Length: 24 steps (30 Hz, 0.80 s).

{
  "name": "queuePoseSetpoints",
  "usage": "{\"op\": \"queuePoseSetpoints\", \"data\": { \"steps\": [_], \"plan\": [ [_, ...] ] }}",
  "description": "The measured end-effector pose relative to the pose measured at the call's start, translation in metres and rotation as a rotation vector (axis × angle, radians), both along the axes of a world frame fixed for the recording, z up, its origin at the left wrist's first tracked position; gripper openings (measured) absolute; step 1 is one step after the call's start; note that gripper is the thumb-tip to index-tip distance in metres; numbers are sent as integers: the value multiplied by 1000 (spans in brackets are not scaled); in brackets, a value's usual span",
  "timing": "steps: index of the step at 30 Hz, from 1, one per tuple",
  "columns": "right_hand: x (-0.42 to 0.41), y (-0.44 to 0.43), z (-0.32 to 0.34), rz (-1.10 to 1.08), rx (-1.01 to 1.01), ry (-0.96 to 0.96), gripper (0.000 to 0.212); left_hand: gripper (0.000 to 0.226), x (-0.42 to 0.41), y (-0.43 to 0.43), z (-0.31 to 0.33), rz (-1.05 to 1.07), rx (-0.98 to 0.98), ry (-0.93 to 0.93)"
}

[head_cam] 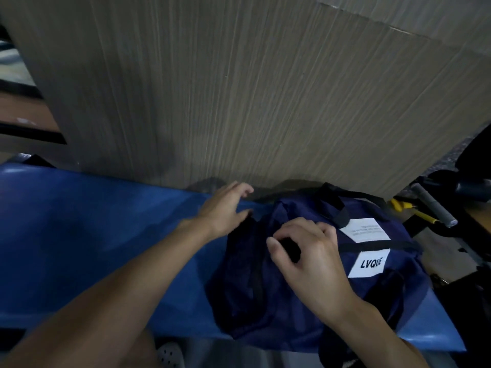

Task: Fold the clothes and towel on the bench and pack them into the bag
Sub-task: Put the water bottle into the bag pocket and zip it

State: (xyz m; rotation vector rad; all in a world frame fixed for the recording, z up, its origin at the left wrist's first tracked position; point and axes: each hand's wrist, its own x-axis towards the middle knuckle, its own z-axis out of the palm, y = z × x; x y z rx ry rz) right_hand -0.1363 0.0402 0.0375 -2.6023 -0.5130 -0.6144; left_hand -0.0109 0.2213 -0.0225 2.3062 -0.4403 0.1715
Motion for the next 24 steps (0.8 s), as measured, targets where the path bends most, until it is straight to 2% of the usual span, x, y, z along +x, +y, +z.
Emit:
{"op": "queuePoseSetpoints", "data": {
  "steps": [3, 7, 11, 16, 21, 24],
  "plan": [
    [-2, -15, 9, 32, 23, -49, 22, 21, -26, -12, 34, -100, -31, -254],
    [-1, -67, 12, -51, 46, -65, 23, 28, -60, -33, 77, -127, 18, -372],
    [5, -132, 10, -202, -1, 85, 40, 35, -80, -57, 91, -211, 293, -334],
    [17, -208, 1, -343, -77, 295, 62, 45, -86, -80, 82, -223, 432, -313],
    [30, -253, -14, -402, -127, 382, 48, 36, -85, -93, 80, -187, 601, -326],
    [40, -262, -17, -400, -96, 366, 47, 25, -81, -92, 74, -149, 589, -359]
  ]
}}
